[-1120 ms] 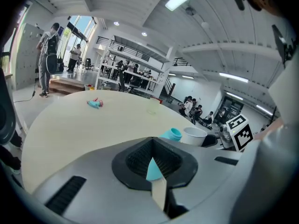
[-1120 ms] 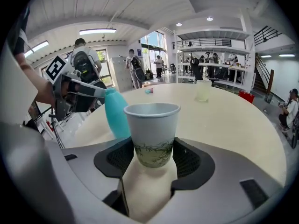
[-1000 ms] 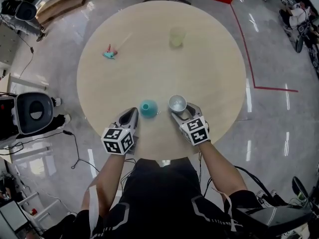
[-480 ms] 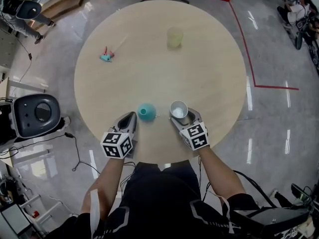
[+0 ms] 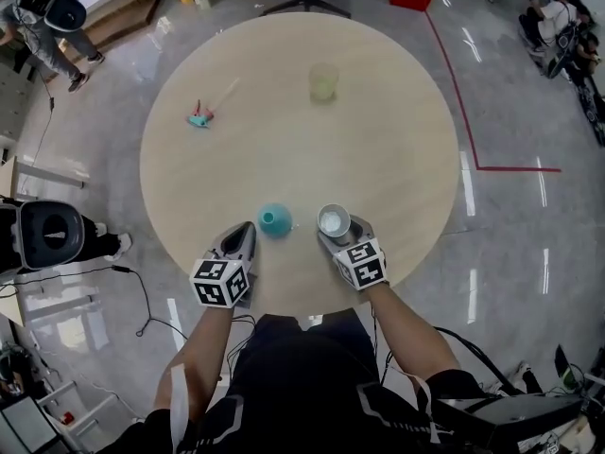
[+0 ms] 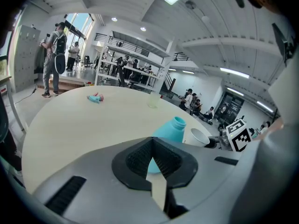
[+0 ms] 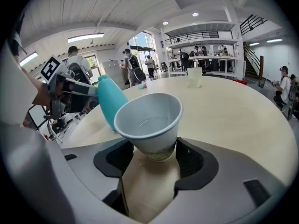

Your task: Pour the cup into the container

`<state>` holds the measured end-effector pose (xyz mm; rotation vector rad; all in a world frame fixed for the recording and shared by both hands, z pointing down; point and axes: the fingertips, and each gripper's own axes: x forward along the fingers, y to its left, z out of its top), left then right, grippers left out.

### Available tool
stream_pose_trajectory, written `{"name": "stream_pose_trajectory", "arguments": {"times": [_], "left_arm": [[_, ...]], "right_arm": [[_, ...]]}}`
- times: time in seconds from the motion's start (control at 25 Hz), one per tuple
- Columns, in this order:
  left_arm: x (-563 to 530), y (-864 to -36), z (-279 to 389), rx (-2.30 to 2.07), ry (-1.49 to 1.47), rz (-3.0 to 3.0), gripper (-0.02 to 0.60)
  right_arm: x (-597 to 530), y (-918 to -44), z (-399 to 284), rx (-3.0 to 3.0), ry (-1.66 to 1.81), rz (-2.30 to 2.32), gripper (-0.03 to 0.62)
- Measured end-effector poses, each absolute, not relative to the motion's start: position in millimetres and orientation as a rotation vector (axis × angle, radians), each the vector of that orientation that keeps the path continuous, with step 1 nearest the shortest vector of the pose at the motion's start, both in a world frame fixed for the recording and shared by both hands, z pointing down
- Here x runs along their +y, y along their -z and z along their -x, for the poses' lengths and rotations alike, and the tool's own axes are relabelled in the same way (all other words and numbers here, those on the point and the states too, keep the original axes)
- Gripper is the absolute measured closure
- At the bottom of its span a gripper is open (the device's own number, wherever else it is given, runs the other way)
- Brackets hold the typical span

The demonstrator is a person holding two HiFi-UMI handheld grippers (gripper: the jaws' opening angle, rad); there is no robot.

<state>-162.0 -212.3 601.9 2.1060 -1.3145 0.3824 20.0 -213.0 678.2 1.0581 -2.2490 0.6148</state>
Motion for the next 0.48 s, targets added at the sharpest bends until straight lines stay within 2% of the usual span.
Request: {"name": "stream_pose_trajectory", "arguments": {"times": [0.28,0.48], "left_arm": [[-212.2,-597.4,166.1,-1.336,-0.37,-2.122,0.586],[-218.0,-583.6,165.8,-1.341,-0.327,-2.151,0.586]], "right_arm": [[-206.7,-673.9,-22.7,-2.247,-0.641,-1.053,0.281],[-201.5,-658.6,-26.4,-2.259,-0.624,-1.076,0.272]]}}
